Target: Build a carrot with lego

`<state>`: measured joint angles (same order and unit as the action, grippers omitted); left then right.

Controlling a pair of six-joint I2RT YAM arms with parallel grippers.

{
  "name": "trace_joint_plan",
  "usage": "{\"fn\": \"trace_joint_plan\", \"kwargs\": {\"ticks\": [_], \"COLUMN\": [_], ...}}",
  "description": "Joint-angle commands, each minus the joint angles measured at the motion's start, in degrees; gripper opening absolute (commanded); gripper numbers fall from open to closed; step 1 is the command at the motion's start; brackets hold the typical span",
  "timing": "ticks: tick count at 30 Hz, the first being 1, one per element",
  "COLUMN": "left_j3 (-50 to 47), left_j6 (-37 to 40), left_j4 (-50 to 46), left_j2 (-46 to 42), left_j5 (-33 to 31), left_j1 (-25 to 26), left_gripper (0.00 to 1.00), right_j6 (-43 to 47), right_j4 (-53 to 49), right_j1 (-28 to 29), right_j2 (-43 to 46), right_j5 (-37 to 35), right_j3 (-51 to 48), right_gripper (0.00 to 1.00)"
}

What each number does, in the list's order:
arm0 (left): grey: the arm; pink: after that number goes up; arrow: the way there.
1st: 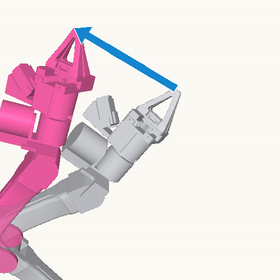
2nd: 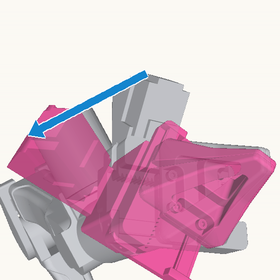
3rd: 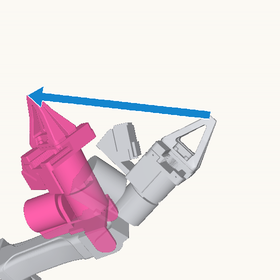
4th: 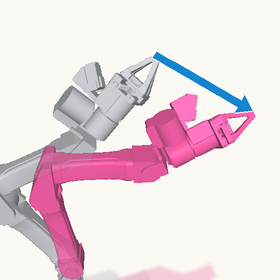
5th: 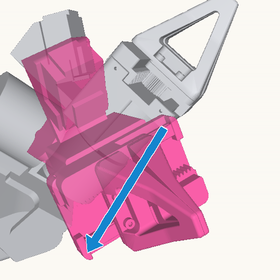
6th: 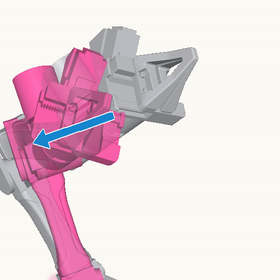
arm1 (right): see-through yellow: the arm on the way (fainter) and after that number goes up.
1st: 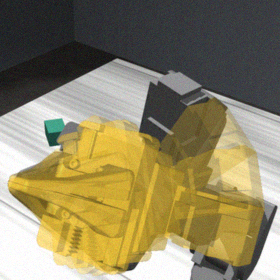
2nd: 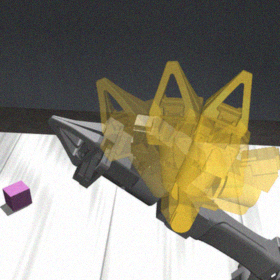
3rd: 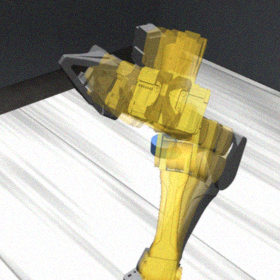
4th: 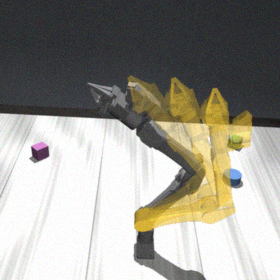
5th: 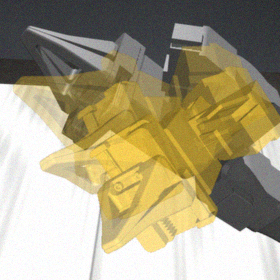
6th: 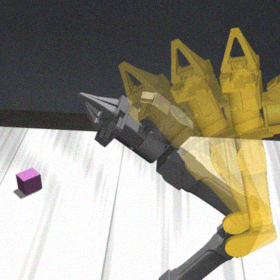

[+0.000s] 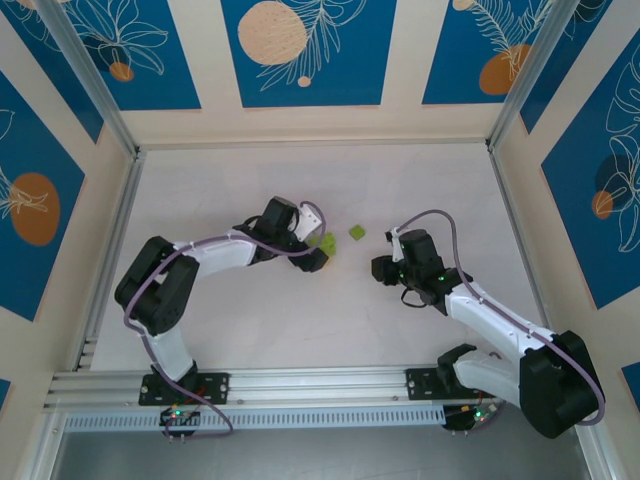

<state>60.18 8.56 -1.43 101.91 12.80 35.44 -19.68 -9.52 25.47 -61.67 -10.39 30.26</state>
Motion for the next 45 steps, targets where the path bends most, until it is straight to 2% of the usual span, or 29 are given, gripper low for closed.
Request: {"fn": "trace_joint_plan", "kwargs": {"ticks": [1,9,15,22,45], "left_j3": [2.7,3.7,3.3,1.3,5.7], "left_j6": [1.5,1.0,0.7,0.3,2.4], "left_j4": [-1.3,-1.7,-2.5,-1.1,-6.6], "left_j2": [1.5,2.4,2.8,0.8,-1.1], "left_j5": [0.6,2.7,3.9,3.9,5.7], "left_j1": [0.2,0.6,0.8,0.8,0.8], "left_gripper": [0.99,0.96,0.82,0.83,0.85], "right_j6": [0.1,-0.1,-0.2,0.2,0.4], "right_j4": [0.3,1.0,1.4,1.7,3.3], "right_j1": [-0.3,-0.4,-0.3,-0.4,-0.4], "right_j2": [0.4,-0.9,-1.3,-2.8,-6.1], "right_j5": [2.0,2.7,3.0,4.4,6.0], "right_j3": [1.6,1.5,1.4,1.9,1.6], "right_gripper": [0.30,0.30,0.30,0.30,0.30]}}
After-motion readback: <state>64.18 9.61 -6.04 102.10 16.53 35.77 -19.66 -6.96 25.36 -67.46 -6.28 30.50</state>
